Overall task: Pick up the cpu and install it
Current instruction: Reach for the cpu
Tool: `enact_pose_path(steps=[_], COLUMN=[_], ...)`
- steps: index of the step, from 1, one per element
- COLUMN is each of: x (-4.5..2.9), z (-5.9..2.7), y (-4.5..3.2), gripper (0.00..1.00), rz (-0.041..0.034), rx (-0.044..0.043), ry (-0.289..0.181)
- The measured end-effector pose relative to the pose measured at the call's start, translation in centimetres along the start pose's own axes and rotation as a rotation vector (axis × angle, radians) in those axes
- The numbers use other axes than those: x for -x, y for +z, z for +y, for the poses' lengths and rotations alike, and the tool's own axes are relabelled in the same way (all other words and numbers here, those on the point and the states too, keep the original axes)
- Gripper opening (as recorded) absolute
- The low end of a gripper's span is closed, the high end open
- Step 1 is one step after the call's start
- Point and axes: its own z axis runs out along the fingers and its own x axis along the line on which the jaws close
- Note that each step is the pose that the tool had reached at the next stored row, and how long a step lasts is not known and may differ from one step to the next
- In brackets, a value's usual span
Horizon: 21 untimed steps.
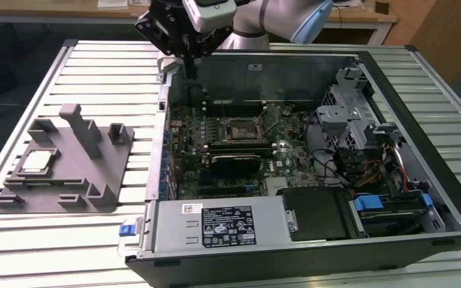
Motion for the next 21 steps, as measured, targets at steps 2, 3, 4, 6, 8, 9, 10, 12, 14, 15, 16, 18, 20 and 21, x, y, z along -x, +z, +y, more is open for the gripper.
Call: enact_pose_path(steps=[2,3,4,6,8,9,10,12,14,15,16,18,20,21], x=[-0.3,-0.47,-0.61,-0.91,-1.21,-1.37,-1.54,-1.86,-2.17,-2.34,-2.5,-2.83,-3.15,-3.29], z=[-0.02,-0.04,-0.05,-0.07,-0.1,-0.11,-0.12,-0.15,-0.17,-0.18,-0.2,-0.22,-0.25,-0.26], y=[-0.01,-0.01,-0.01,-0.02,-0.02,-0.03,-0.03,-0.04,-0.04,-0.04,-0.05,-0.05,-0.06,-0.06], gripper=[0.11,0.11,0.11,0.11,0.11,0.11,0.11,0.11,0.11,0.11,0.11,0.11,0.11,0.11], rz=[0.0,0.0,0.0,-0.0001,0.0,-0.0001,-0.0001,-0.0001,-0.0001,-0.0001,-0.0001,-0.0001,-0.0001,-0.0001], rx=[0.0,-0.0001,0.0,0.0,0.0,0.0,-0.0001,0.0,-0.0001,-0.0001,-0.0001,-0.0001,-0.0001,-0.0001], ry=[0.0,0.0,0.0,0.001,0.001,0.001,0.001,0.002,0.002,0.002,0.002,0.002,0.003,0.003])
